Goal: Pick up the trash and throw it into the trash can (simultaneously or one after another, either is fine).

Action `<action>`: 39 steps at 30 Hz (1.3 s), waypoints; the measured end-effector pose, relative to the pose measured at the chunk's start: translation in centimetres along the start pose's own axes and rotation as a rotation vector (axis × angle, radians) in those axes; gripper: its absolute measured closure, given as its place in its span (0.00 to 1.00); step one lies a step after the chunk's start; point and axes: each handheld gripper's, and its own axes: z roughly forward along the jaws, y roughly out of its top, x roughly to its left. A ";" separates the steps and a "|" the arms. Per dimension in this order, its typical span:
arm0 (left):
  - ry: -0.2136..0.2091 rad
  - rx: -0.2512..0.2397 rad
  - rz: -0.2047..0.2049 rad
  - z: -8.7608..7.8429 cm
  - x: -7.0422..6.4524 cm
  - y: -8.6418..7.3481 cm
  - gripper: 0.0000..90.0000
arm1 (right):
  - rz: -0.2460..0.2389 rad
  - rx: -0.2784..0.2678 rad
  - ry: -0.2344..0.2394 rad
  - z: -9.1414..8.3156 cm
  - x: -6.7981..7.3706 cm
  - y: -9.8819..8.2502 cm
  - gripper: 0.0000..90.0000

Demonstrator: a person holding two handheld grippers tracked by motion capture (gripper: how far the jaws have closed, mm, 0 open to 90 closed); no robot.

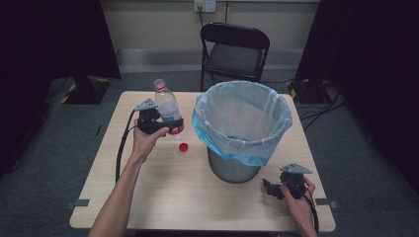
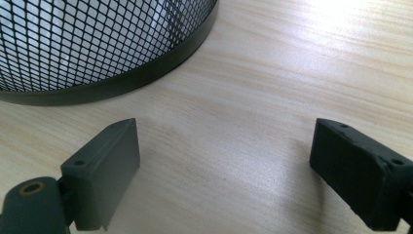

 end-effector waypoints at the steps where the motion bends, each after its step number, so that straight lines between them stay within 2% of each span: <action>1: -0.005 -0.011 0.000 -0.4 -0.2 0.2 0.32 | 0.000 0.000 0.000 0.0 0.0 0.0 0.11; 2: -0.005 -0.011 0.000 -0.4 -0.2 0.2 0.32 | 0.000 0.000 0.000 0.0 0.0 0.0 0.11; 5: -0.013 -0.051 -0.002 -1.4 -0.5 0.7 0.32 | 0.000 0.001 0.001 0.0 0.0 0.0 0.11; 7: -0.004 -0.073 0.016 -1.8 -0.7 1.0 0.32 | -0.002 0.000 0.002 0.0 0.0 0.0 0.11; 16: -0.022 -0.114 0.001 -3.2 -1.0 1.6 0.32 | -0.003 0.000 0.003 0.0 0.0 0.0 0.11; 19: -0.041 -0.119 -0.004 -3.7 -1.0 2.2 0.32 | -0.003 0.000 0.003 0.0 0.0 0.0 0.12; 24: -0.067 -0.126 0.019 -4.0 -1.6 3.0 0.32 | -0.002 0.000 0.002 0.0 0.0 0.0 0.11; 25: -0.076 -0.149 0.033 -4.4 -2.1 3.4 0.32 | -0.002 0.000 0.003 0.0 0.0 0.0 0.11; 30: -0.079 -0.158 0.045 -4.9 -2.5 4.0 0.32 | -0.002 0.000 0.002 0.0 0.0 0.0 0.11; 34: -0.094 -0.182 0.070 -5.7 -3.2 5.3 0.33 | -0.003 0.001 0.003 0.0 0.0 0.0 0.11; 39: -0.114 -0.203 0.061 -6.4 -3.7 6.3 0.33 | -0.003 0.000 0.003 0.0 0.0 0.0 0.11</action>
